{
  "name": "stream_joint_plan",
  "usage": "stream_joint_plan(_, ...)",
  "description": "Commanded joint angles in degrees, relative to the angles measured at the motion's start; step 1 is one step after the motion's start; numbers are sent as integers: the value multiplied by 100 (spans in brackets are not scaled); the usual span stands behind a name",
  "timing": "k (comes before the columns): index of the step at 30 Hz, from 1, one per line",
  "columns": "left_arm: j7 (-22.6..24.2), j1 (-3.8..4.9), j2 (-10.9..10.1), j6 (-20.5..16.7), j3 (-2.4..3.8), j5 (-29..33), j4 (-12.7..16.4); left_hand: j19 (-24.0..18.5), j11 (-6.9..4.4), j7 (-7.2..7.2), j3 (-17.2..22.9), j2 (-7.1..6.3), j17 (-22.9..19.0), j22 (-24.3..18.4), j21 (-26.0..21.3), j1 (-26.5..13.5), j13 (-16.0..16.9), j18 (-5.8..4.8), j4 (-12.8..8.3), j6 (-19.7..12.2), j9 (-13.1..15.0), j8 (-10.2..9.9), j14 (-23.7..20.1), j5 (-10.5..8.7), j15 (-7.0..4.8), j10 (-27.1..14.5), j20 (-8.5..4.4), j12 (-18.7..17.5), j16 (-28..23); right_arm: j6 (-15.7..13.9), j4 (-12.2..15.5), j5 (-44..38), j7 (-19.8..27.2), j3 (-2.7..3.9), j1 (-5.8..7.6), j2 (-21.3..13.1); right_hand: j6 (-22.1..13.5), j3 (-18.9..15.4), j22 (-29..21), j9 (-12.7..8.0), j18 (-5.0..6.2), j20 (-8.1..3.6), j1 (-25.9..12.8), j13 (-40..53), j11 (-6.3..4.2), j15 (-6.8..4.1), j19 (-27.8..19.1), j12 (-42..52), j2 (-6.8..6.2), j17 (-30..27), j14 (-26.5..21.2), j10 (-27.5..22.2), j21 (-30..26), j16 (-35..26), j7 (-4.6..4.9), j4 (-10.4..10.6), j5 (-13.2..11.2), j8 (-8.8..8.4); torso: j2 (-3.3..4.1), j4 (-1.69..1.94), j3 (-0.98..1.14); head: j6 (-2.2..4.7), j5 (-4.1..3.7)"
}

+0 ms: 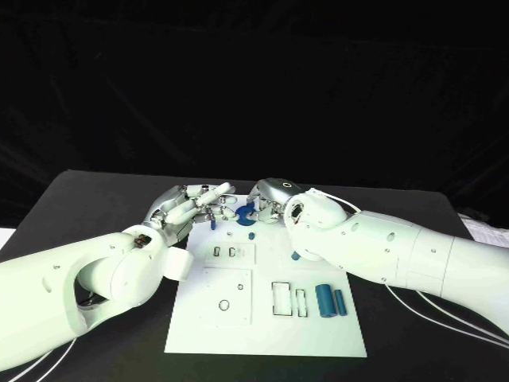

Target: Assemble the parts on the task board

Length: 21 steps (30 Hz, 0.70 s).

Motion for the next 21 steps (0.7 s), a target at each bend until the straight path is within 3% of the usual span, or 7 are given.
stream_joint_plan(1, 19, 7, 9, 116, 5, 5, 8, -19, -16, 4, 1, 34, -7, -8, -35, 2, 7, 21, -24, 23, 1, -29, 22, 4, 0, 15, 3, -24, -36, 108, -1, -54, -11, -4, -5, 13, -54, -41, -28, -7, 18, 22, -15, -60, 3, 44, -47, -72, -55, -13, 213, -64, -39, -38, 7, 17, -17, -9, 0, -3, 2, -6, 4)
stream_joint_plan(8, 13, 7, 4, 123, 5, 5, 10, -19, -16, 4, 1, 34, -7, -8, -35, 2, 7, 21, -24, 23, 1, -29, 22, 4, 0, 15, 3, -24, -36, -158, 144, 7, 81, -6, -21, -76, -64, -56, -34, -7, 19, 28, -32, -76, 8, 49, -52, -94, -63, -18, 211, -77, -44, -43, 10, 29, -10, -2, 0, -5, 4, -10, 1)
stream_joint_plan(13, 14, 7, -1, 139, 5, 6, -5, -19, -16, 4, 1, 34, -7, -8, -35, 2, 7, 21, -24, 23, 1, -29, 22, 4, 0, 15, 3, -24, -36, -591, 503, 215, 290, 22, -53, -360, 10, -61, -7, 17, 17, 34, -32, 11, -6, 44, -35, 9, -48, -13, 213, -7, -33, -44, -6, 41, 99, 37, -4, -14, 8, 0, -12)
stream_joint_plan(16, 42, 7, -12, 226, 5, 6, -14, -17, -16, 6, 4, 38, -7, -10, -38, 9, 5, 20, -35, 22, 1, -32, 27, 3, -1, 16, 2, -28, -51, -653, 735, 561, 578, 61, -66, -637, 24, -46, -17, 22, 20, 32, 6, 167, -13, 39, -39, 183, -41, -29, 211, 77, -38, -55, -10, 20, 129, 38, -2, -11, 6, 9, -16)
stream_joint_plan(18, 71, 6, -31, 305, 5, 6, -19, -22, -15, 2, -3, 18, -10, -15, -45, 15, 4, 19, -51, 16, -1, -38, 21, 2, 2, 16, 3, -34, -73, -595, 862, 953, 844, 85, -71, -844, -4, -25, -10, 19, 18, 31, 77, 522, -7, 40, -37, 579, -36, 79, 230, 250, -36, 6, 0, -30, 121, 19, -11, -53, 14, 12, -9)
stream_joint_plan(21, 95, 6, -50, 374, 5, 6, -22, -33, -16, -2, -9, 3, -19, -22, -58, 23, 2, 17, -70, 13, -2, -43, 3, 3, 6, 17, 5, -40, -113, -438, 1009, 1531, 1263, 112, -74, -1148, -33, 9, 54, 16, 5, 33, 185, 810, 1, 45, -3, 900, -37, 218, 258, 365, -7, 89, 12, -113, 142, 11, -19, -86, 20, 36, -21)
